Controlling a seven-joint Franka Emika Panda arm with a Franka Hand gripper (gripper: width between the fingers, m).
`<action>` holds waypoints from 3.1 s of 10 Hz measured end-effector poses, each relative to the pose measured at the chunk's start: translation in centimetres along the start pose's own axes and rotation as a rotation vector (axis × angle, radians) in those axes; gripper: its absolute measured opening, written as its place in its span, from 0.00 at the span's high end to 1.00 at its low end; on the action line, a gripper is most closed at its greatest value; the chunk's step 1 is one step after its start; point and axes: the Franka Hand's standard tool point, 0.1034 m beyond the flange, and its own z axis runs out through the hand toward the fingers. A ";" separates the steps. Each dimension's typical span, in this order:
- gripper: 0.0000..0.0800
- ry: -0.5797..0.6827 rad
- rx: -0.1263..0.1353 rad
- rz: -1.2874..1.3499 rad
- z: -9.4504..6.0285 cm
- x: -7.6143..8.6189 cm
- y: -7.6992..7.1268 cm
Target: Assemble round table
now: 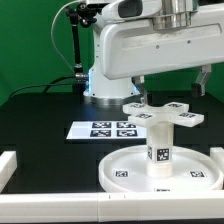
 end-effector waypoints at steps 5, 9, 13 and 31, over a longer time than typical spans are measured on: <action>0.19 -0.022 -0.046 -0.582 0.1 0.3 0.6; 0.19 -0.040 -0.062 -0.849 0.1 0.2 1.2; 0.19 -0.104 -0.082 -1.321 0.7 -0.5 0.6; 0.21 -0.141 -0.060 -1.387 2.8 -1.9 1.8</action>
Offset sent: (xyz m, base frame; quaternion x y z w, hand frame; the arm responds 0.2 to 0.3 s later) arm 0.0126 0.0056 -0.0004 0.0160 -0.0227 -0.4467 0.8943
